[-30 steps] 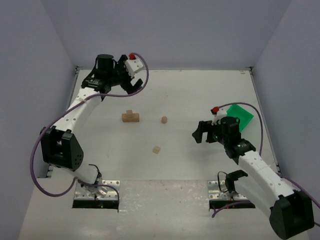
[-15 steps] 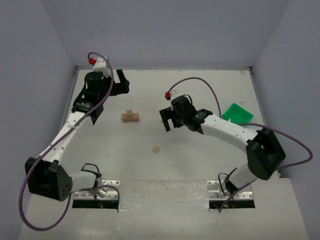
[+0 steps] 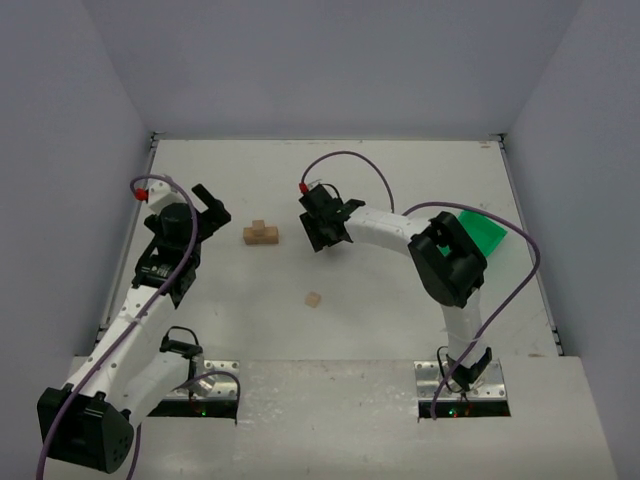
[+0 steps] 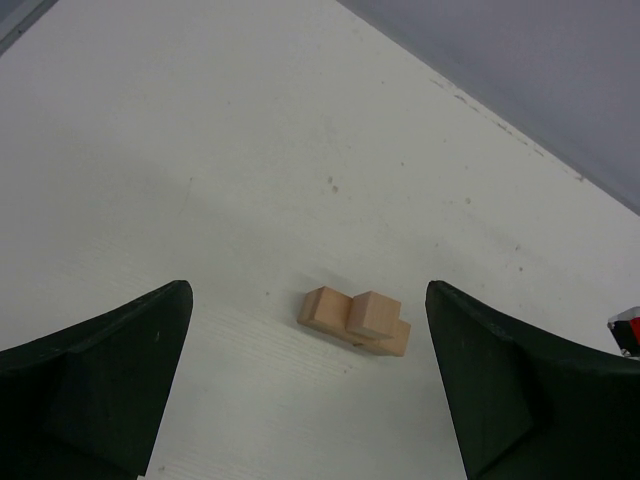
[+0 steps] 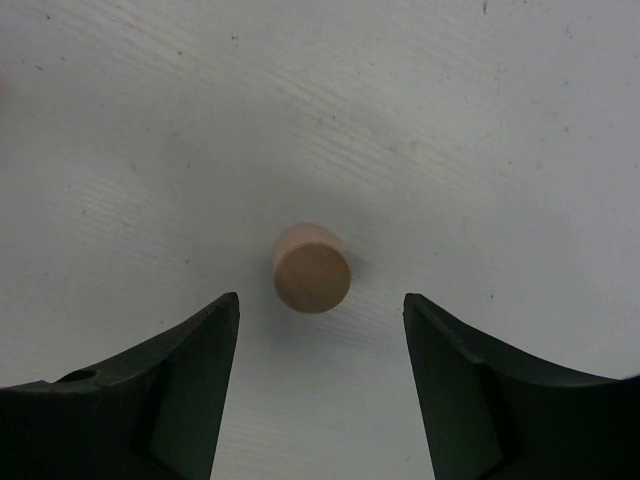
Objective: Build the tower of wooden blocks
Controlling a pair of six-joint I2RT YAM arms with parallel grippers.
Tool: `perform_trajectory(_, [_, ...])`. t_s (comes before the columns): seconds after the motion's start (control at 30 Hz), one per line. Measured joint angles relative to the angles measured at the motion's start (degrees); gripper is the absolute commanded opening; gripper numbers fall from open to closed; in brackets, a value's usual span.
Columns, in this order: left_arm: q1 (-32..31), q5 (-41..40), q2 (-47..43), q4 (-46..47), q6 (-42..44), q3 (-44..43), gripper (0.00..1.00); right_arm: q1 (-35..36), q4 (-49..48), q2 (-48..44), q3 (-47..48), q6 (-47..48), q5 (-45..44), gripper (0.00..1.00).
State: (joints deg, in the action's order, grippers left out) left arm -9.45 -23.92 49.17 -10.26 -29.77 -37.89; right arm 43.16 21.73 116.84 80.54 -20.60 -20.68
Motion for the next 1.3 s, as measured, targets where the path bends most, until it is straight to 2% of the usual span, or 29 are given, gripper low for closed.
perform_trajectory(0.33, [0.0, 0.1, 2.4, 0.9, -1.2, 0.0, 1.00, 0.0, 0.6, 2.4, 2.8, -0.4, -0.4, 0.42])
perform_trajectory(0.77, [0.0, 1.0, 2.2, 1.1, -1.2, 0.0, 1.00, -0.4, 0.4, 2.6, 2.9, -0.8, -0.1, 0.41])
perform_trajectory(1.1, [0.0, 4.9, -0.1, 1.7, -0.7, 0.1, 1.00, -0.8, -1.0, 2.6, 2.4, -0.9, 0.5, 0.40])
perform_trajectory(1.3, [0.0, 5.0, -1.3, 1.7, -0.6, 0.1, 1.00, -1.2, -1.8, 2.6, 1.5, -1.2, 1.0, 0.36])
